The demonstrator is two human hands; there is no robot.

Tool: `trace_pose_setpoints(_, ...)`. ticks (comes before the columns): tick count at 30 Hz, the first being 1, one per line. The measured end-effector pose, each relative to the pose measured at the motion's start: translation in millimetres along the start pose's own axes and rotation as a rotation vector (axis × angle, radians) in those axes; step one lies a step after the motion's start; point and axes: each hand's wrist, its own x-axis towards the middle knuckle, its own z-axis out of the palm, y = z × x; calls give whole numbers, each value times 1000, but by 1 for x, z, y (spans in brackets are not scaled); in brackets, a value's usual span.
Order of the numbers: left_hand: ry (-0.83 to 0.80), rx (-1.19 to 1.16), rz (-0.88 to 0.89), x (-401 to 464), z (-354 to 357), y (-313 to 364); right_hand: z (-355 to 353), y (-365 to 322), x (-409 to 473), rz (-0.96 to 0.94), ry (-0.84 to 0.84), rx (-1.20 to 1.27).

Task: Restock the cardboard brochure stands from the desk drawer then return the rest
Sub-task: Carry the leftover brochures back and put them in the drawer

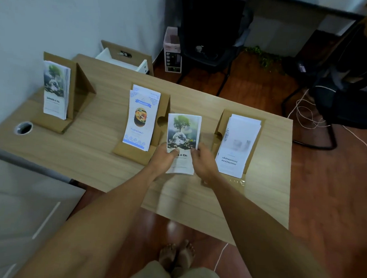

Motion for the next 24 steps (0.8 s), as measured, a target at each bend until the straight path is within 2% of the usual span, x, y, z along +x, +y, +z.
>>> trace_pose_setpoints(2,-37,-35,-13,-4,2,9,-13,-5,-10,22,32,79)
trace_pose_setpoints(7,-170,-179,-6,-22,50,41,-51,-1,-36,148,250,233)
trace_pose_setpoints(12,-319,-109,81,-37,118,75,-105,27,-62,183,433,290)
trace_pose_setpoints(18,-333,-24,74,-45,207,105,-178,79,-77,208,549,316)
trace_pose_setpoints(21,-346,-26,83,-48,263,120,-226,116,-77,222,561,277)
trace_pose_setpoints(24,-290,-27,84,-50,326,134,-279,155,-72,205,532,241)
